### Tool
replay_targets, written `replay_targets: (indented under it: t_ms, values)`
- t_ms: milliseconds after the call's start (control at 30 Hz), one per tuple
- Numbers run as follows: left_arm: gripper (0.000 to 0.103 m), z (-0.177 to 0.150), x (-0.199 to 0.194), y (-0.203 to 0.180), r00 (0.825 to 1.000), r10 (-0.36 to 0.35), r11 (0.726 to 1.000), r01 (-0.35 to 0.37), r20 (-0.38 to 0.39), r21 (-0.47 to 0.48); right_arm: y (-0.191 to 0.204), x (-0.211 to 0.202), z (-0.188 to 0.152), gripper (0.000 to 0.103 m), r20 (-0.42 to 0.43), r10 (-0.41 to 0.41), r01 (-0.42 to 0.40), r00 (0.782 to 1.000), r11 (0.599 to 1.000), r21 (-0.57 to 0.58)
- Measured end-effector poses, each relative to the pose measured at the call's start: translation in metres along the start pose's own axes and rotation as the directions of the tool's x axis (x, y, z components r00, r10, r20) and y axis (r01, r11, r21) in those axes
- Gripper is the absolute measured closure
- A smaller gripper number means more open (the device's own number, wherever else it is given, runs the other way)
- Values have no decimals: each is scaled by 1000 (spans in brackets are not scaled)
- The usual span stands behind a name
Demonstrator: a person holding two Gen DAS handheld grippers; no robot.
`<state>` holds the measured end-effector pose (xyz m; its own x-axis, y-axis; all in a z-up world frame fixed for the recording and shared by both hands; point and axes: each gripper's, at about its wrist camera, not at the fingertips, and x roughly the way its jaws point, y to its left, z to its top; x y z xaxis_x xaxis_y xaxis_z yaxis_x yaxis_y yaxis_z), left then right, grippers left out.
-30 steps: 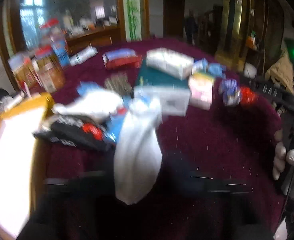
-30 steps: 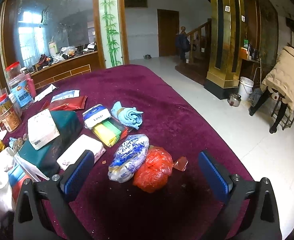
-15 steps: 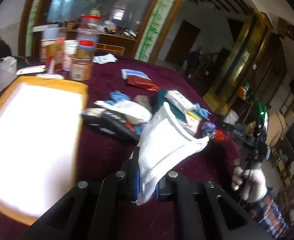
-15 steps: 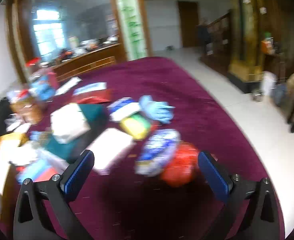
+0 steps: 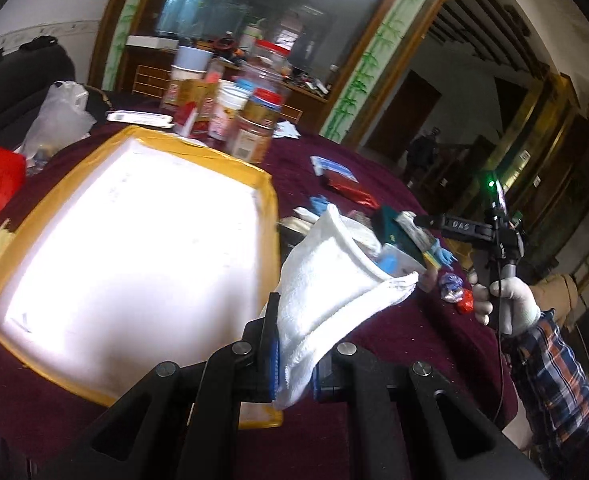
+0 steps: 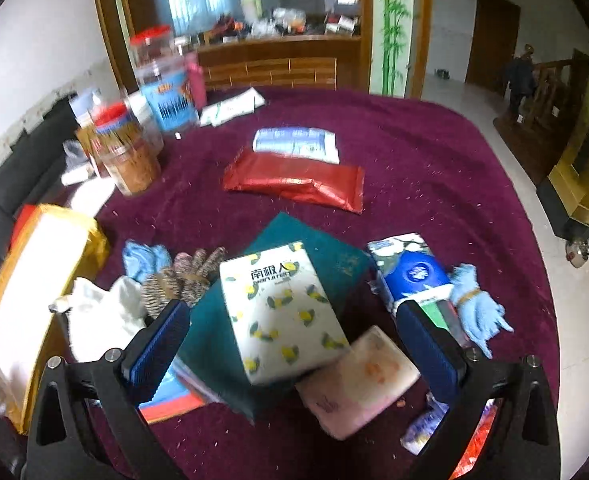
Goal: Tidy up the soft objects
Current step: 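Carry the white cloth over the yellow-rimmed tray and open the left gripper, then withdraw the left gripper from the tray toward the clear strip bag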
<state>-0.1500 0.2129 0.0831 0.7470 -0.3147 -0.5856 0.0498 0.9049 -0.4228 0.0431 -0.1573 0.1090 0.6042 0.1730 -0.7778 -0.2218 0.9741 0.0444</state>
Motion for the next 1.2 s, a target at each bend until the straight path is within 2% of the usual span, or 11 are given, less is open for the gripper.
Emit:
replay_targets:
  t_ms: [67,167,300,467,533,700,800,833,967,1067,1200]
  values:
    - [93,3,-3,7,1000,9,1000,-8,8,-7,3,9,1,44,-25,-12,12,1000,1000,-14]
    - [93,9,-3,16,1000,2,1000,-2,13,-22,4,25,-2,45,-99,-2,0,995,1000,-17]
    - [93,22,0,22,1000,-29,999,29,2,-44,5,11,-2,46,-66,-31,31,997,1000,4]
    - [93,55,22,30,998,-48,997,46,-27,-62,34,-24,9,45,-9,118,-118,993,992,43]
    - [93,72,41,38,999,-36,996,33,-38,-82,61,-30,13,45,-9,219,-219,976,975,46]
    - [93,99,98,71,995,-57,975,37,-87,-220,141,-7,21,45,-73,432,-427,899,901,74]
    - [81,106,124,86,994,-55,961,27,-94,-276,175,18,25,45,-105,462,-452,881,886,103]
    - [72,108,128,89,994,-55,955,27,-90,-295,184,30,27,45,-117,471,-457,874,880,125]
    - [41,110,128,106,999,-32,931,17,-35,-364,214,60,31,43,-143,446,-428,883,893,140]
    - [37,103,118,109,1000,-17,924,10,-16,-381,216,72,32,33,-154,397,-378,905,916,136]
    - [36,88,114,105,1000,-9,925,0,-22,-380,210,69,30,32,-134,376,-359,917,923,137]
